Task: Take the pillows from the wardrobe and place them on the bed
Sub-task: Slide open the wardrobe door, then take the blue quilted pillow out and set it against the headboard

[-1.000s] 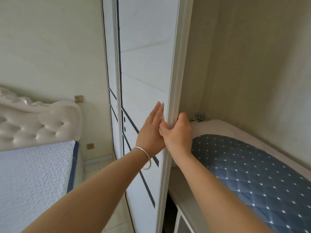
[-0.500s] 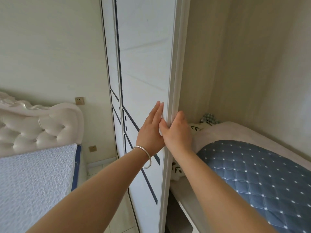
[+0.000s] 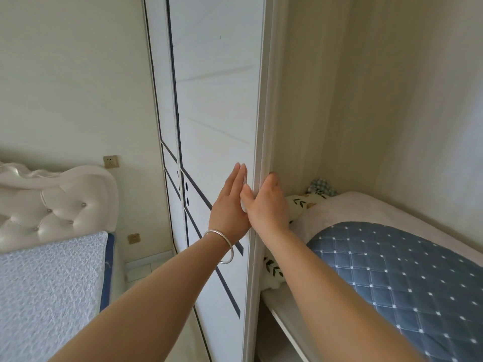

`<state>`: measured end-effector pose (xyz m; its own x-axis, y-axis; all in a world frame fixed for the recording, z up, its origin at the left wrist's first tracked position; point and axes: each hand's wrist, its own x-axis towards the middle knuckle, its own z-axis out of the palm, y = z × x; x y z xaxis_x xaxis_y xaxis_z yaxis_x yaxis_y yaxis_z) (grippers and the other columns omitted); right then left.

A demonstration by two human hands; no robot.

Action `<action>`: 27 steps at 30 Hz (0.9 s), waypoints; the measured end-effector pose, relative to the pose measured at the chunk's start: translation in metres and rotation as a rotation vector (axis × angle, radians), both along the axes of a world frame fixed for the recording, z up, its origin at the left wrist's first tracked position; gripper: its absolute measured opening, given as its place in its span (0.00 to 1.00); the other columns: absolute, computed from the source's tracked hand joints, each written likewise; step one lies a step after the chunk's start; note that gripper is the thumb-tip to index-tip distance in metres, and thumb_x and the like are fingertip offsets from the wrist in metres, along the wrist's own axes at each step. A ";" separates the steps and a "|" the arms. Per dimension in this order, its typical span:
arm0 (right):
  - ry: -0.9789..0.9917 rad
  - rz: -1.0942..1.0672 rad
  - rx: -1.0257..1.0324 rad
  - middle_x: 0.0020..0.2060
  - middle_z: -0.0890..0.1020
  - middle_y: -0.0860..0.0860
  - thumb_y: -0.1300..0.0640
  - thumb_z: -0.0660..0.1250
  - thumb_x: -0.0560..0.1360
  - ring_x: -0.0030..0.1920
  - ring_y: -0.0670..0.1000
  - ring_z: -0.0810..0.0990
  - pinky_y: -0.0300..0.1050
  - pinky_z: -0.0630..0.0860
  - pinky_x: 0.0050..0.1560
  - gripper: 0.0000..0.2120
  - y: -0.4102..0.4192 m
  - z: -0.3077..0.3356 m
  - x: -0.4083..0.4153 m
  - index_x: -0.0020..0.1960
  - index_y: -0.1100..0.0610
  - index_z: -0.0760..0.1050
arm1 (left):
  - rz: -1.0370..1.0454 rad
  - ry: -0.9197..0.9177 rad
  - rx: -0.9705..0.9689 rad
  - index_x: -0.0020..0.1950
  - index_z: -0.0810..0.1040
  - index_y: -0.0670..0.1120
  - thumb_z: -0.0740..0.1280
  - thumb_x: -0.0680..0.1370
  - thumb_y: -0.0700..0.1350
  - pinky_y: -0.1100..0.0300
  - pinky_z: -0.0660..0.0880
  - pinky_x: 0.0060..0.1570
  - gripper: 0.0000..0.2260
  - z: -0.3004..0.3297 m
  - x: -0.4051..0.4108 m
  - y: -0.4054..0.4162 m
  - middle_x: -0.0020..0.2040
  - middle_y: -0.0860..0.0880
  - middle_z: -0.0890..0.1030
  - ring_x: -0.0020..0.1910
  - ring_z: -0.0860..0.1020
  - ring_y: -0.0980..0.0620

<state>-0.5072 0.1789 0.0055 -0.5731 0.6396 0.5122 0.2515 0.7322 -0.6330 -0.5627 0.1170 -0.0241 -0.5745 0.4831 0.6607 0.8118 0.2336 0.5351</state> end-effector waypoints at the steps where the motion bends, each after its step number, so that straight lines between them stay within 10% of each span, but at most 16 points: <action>1: 0.000 0.000 0.000 0.52 0.77 0.58 0.46 0.60 0.76 0.47 0.58 0.79 0.50 0.77 0.41 0.21 0.000 0.000 0.000 0.59 0.62 0.64 | 0.002 0.005 -0.001 0.78 0.49 0.52 0.62 0.79 0.44 0.67 0.62 0.63 0.32 -0.001 0.000 0.001 0.78 0.58 0.51 0.75 0.57 0.60; 15: 0.178 -0.129 0.103 0.55 0.74 0.53 0.50 0.60 0.77 0.57 0.52 0.71 0.45 0.71 0.53 0.14 0.031 -0.026 0.057 0.59 0.57 0.70 | -0.094 0.654 0.155 0.72 0.61 0.47 0.71 0.73 0.37 0.47 0.58 0.73 0.31 -0.013 0.046 0.031 0.72 0.45 0.59 0.74 0.59 0.45; 20: 0.002 -0.275 0.080 0.56 0.74 0.53 0.54 0.59 0.76 0.57 0.54 0.68 0.47 0.68 0.51 0.13 0.080 -0.059 0.124 0.57 0.57 0.72 | -0.337 0.418 0.097 0.73 0.59 0.48 0.69 0.73 0.42 0.52 0.76 0.59 0.31 -0.051 0.101 0.089 0.73 0.45 0.58 0.66 0.72 0.42; 27: -0.295 -0.560 -0.021 0.56 0.74 0.57 0.55 0.63 0.74 0.60 0.58 0.69 0.50 0.67 0.59 0.14 0.153 -0.119 0.230 0.58 0.58 0.75 | -0.359 -0.300 -0.222 0.74 0.62 0.44 0.73 0.70 0.45 0.47 0.65 0.69 0.35 -0.129 0.178 0.177 0.72 0.40 0.63 0.71 0.63 0.41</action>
